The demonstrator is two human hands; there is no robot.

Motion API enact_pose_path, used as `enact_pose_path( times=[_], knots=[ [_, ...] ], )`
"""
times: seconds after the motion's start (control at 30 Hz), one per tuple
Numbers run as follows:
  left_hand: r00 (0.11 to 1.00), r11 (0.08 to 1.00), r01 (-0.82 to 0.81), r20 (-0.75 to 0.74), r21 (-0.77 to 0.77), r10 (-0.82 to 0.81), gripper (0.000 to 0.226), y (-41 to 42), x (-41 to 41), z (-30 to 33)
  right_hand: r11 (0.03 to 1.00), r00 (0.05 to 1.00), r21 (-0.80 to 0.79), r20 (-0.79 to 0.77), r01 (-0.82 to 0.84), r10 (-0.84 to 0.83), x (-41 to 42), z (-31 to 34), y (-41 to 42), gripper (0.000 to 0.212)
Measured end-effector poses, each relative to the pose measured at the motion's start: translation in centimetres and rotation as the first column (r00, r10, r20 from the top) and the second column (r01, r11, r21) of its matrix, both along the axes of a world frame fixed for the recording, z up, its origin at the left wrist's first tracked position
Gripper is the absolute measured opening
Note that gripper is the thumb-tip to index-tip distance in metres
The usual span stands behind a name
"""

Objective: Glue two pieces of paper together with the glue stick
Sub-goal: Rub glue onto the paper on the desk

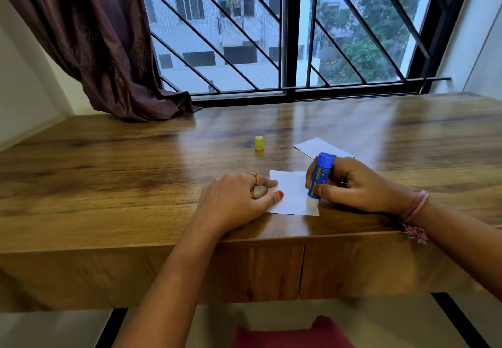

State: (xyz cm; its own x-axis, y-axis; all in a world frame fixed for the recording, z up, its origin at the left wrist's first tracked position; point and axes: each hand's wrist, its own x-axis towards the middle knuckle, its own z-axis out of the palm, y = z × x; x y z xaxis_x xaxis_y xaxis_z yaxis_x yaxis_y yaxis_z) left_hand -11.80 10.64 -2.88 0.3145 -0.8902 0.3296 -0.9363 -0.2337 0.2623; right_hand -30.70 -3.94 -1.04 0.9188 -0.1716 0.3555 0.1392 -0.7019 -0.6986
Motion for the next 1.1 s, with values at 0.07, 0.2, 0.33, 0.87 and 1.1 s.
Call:
enact_pose_path(
  times=[0.07,0.2,0.33,0.87,1.1],
  knots=[
    [1.000,1.000,-0.003,0.002,0.007,0.003,0.042,0.0,0.0,0.0,1.000,1.000,-0.021,-0.014,-0.010,0.010,0.0,-0.1,0.0,0.016],
    [1.000,1.000,-0.006,0.007,0.009,0.006,0.042,0.0,0.0,-0.1,1.000,1.000,-0.018,0.000,0.000,0.000,0.0,-0.2,-0.3,0.012],
    [1.000,1.000,-0.014,-0.011,0.008,0.014,0.040,0.0,0.0,-0.1,0.999,1.000,-0.034,-0.016,-0.022,0.022,0.0,-0.4,-0.5,0.011],
    [0.966,0.969,-0.238,-0.122,-0.058,0.230,0.039,-0.3,-2.5,-0.3,0.689,0.771,0.637,0.226,0.346,-0.596,0.7,0.3,-3.3,0.015],
    [0.957,0.957,0.290,0.001,0.004,-0.290,0.027,1.8,0.6,0.4,0.675,0.774,0.649,0.205,0.351,-0.600,0.7,0.2,-3.7,0.015]
  ],
)
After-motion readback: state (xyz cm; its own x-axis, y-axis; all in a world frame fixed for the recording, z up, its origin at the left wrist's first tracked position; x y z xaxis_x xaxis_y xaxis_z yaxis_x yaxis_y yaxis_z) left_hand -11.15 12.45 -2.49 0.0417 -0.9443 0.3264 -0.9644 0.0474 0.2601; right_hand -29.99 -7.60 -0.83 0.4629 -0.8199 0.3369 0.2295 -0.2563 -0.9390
